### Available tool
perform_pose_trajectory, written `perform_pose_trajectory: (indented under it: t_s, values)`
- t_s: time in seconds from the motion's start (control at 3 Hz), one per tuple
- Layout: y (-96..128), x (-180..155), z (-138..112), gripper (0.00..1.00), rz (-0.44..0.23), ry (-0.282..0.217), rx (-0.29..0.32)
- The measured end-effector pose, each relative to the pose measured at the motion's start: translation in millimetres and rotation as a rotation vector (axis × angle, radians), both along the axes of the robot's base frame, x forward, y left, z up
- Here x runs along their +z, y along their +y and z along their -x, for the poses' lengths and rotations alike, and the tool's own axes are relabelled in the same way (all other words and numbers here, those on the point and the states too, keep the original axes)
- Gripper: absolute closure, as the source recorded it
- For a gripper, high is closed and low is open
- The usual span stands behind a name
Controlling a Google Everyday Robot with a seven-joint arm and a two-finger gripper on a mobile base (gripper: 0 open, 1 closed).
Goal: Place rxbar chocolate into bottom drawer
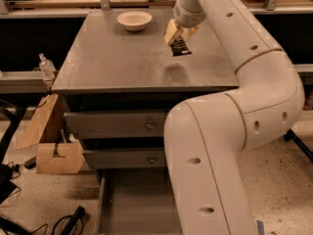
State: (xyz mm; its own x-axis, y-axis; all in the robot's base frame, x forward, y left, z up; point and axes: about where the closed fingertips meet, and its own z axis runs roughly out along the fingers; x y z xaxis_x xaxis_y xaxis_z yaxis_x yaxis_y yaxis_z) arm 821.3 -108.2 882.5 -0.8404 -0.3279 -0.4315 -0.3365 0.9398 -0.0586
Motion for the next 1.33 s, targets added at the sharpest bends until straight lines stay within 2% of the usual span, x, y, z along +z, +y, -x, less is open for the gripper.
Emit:
perform_pose_trajectory:
  t_s: [0.33,0.67,1.0,1.33]
  values:
    - [-26.2,28.0,32.0,1.00,-0.072,0.001,-0.038]
    - [-50.8,78.8,74.9,1.00,-0.233,-0.083,-0.080]
    - [-64.0,137.6,130.7,1.00,-0.394,-0.214,-0.072]
    - [-43.7,147.9,175.0,1.00,-0.543,-0.288,0.021]
